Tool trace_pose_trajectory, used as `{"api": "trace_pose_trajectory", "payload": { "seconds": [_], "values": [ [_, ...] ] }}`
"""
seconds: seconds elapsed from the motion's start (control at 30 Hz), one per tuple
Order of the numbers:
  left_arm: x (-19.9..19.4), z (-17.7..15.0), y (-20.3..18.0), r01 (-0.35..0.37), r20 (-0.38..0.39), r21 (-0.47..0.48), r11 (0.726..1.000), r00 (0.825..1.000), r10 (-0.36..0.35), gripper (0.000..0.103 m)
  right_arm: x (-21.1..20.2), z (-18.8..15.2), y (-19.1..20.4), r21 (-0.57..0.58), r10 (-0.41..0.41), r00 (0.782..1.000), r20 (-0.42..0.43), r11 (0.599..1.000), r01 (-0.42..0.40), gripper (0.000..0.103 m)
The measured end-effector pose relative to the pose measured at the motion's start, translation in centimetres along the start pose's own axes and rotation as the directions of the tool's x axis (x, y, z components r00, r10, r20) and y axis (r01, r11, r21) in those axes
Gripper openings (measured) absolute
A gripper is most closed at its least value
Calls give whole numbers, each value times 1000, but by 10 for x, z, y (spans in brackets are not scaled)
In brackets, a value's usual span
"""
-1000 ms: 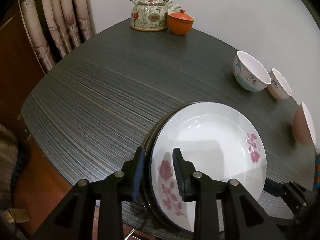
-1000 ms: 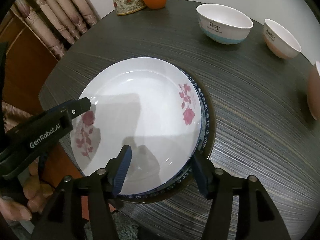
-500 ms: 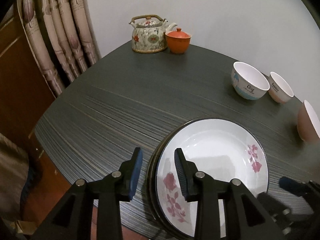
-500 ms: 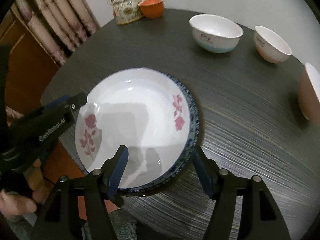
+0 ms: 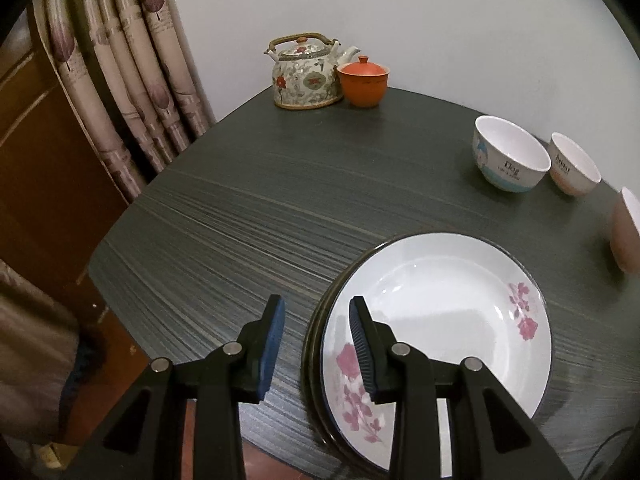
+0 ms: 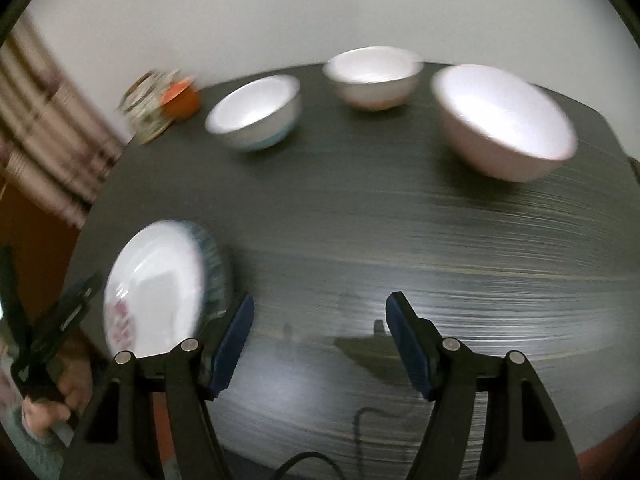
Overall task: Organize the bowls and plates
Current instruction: 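Move the left gripper to the rim of the large pink-rimmed bowl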
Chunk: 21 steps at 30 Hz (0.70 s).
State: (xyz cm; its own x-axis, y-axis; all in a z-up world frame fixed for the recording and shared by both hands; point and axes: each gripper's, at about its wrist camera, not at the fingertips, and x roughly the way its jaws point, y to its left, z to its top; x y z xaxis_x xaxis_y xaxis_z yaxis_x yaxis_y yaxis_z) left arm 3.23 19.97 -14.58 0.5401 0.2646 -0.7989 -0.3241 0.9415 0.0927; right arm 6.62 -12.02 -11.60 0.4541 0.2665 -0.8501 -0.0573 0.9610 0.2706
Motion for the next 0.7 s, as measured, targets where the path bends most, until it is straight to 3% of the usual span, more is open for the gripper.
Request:
{"api": "trace_pose_trajectory", "payload": {
  "seconds": [0.1, 0.13, 0.2, 0.3, 0.43, 0.7],
  "values": [
    [-8, -1, -12, 18, -5, 20, 1000, 1000, -18, 35, -6, 3, -29, 33, -57, 998, 21, 998, 56, 68],
    [-10, 0, -15, 25, -8, 23, 999, 1000, -25, 44, -7, 4, -38, 42, -81, 996, 26, 996, 79, 68],
    [-16, 1, -28, 47, -12, 43, 998, 999, -47, 50, -10, 5, -53, 57, -111, 993, 36, 992, 109, 68],
    [-27, 5, -51, 56, 4, 109, 992, 998, -57, 50, -15, 6, -77, 95, -131, 990, 49, 987, 126, 68],
    [-38, 15, -78, 112, -6, 112, 987, 994, -112, 50, -20, 8, -96, 107, -143, 988, 53, 985, 137, 68],
    [-43, 31, -162, 244, -77, 193, 951, 969, -233, 50, -20, 9, -130, 130, -156, 987, 41, 980, 149, 68]
  ]
}}
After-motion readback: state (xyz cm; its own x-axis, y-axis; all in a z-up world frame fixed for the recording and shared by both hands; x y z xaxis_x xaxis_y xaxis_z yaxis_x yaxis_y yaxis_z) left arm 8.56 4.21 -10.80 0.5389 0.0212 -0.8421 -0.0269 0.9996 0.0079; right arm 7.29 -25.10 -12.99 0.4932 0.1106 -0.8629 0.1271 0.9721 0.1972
